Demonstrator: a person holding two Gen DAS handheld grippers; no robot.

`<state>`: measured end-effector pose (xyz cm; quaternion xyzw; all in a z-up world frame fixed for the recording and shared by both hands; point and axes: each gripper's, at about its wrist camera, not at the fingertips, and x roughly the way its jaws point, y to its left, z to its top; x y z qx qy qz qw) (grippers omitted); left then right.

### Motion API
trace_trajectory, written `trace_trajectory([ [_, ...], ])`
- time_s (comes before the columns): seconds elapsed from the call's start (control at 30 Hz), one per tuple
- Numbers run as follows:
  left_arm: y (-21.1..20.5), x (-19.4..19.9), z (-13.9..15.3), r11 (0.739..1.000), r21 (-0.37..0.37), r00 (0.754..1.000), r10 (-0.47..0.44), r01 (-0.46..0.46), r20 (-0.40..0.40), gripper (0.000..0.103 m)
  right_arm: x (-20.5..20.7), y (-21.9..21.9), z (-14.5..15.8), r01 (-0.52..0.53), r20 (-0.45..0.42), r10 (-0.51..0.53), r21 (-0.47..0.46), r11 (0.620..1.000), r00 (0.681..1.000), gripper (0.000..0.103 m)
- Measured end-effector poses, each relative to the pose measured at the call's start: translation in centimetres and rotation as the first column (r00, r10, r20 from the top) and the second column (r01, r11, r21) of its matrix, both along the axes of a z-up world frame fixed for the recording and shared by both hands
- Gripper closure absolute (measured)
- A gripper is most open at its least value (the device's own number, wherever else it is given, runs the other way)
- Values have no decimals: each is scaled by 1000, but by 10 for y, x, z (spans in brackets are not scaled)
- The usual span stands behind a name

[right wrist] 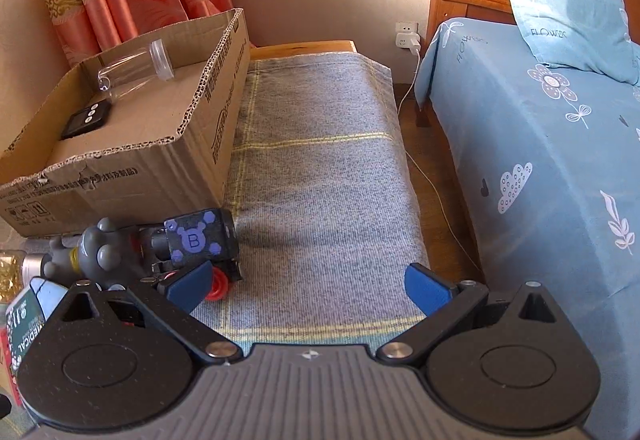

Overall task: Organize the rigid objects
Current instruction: 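Withdraw both grippers from the box back toward the remaining items, then lower the left gripper onto the pink card case while the right gripper approaches the toy car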

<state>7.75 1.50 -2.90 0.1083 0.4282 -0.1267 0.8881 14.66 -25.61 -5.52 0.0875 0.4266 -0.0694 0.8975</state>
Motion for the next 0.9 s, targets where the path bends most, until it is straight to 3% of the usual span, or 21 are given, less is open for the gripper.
trace_trajectory([
  [0.2,-2,4,-1,998,-2,998,-57,57,4,3,-6,6,6,-64,17,63,20,998,998,0],
  [0.63,-5,27,-27,979,-56,979,-198,195,-45,3,-22,18,-15,-171,-33,171,-10,985,985,0],
  [0.9,-1,27,-28,967,-87,968,-246,241,-57,3,-25,29,-20,-218,-43,214,-97,971,976,0],
])
